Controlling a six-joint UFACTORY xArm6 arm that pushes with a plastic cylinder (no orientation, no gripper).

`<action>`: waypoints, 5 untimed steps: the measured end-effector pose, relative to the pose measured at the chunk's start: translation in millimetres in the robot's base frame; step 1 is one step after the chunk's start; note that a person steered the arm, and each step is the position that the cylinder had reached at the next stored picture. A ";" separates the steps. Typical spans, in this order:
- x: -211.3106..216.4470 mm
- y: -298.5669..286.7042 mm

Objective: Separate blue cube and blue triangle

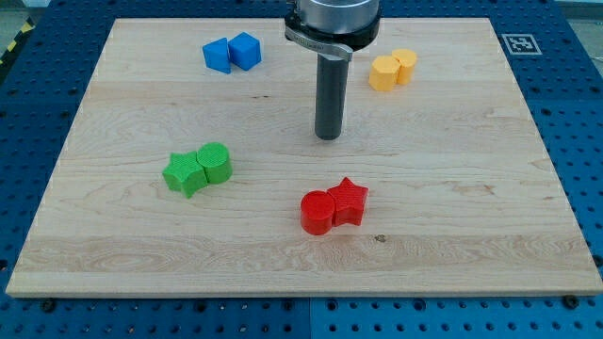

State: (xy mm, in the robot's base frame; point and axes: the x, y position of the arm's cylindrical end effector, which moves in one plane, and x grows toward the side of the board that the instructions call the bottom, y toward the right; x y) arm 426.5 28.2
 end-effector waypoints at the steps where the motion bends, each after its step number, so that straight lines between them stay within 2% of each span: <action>1: 0.0 0.0; 3: -8.4 -3.3; 5: -62.5 -32.4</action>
State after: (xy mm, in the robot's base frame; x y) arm 364.1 -4.2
